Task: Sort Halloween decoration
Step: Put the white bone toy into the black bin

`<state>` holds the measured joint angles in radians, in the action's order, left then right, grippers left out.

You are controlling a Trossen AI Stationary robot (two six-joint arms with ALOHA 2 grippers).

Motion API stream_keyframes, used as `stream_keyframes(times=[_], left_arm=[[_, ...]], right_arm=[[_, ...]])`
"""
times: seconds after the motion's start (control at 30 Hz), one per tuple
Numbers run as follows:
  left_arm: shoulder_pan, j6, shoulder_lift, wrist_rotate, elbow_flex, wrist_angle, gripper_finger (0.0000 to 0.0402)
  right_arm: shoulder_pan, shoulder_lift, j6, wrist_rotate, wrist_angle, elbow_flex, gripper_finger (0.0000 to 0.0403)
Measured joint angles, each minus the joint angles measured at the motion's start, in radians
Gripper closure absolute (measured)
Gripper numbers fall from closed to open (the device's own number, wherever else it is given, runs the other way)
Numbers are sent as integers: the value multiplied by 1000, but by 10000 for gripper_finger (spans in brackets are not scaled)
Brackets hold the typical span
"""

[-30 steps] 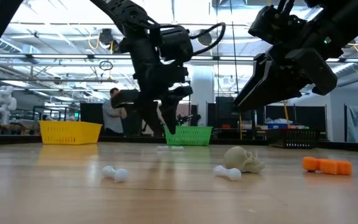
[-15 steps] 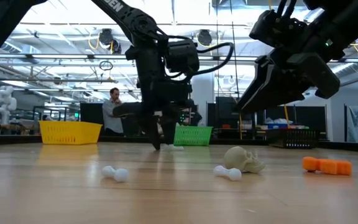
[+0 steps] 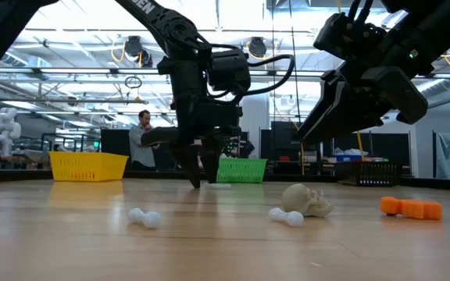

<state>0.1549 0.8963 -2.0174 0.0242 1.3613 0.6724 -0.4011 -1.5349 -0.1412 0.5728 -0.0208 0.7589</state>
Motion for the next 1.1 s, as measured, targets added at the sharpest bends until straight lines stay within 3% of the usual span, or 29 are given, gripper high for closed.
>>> stream_keyframes(times=[0.53,0.87,1.1], left_arm=[[-2,-28,-1,38,0,-48,244],[11,-54,-10,37,0,-38,310],[10,-86,-34,41,4,-38,320]], right_arm=[[0,0,0,0,0,0,232],[0,0,0,0,0,0,232],[0,0,-3,0,1,0,232]])
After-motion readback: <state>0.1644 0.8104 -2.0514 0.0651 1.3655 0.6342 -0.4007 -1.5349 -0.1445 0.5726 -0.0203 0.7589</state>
